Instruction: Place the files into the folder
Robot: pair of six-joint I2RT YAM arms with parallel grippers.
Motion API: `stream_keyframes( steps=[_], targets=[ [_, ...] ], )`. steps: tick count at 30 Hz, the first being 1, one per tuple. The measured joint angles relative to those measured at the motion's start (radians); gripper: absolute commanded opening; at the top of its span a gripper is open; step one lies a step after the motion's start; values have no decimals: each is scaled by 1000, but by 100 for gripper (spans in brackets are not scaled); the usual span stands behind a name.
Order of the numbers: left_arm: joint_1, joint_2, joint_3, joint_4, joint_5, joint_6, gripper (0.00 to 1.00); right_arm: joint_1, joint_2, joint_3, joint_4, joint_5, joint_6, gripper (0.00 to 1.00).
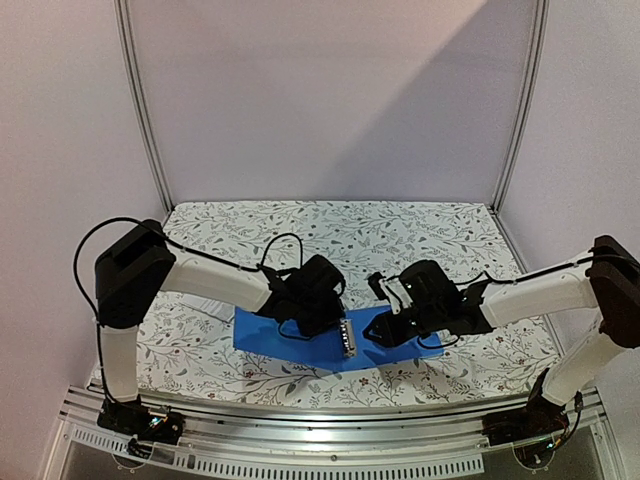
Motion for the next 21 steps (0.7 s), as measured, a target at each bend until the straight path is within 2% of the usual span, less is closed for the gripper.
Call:
stream_keyframes(
  steps=[6,21],
  targets=[
    [-1,-48,-95,68,-22,-93,0,7,8,10,19,-60,50,25],
    [-1,-49,-103,86,-24,-127,0,21,126,82,-8,-162,66,23]
  ],
)
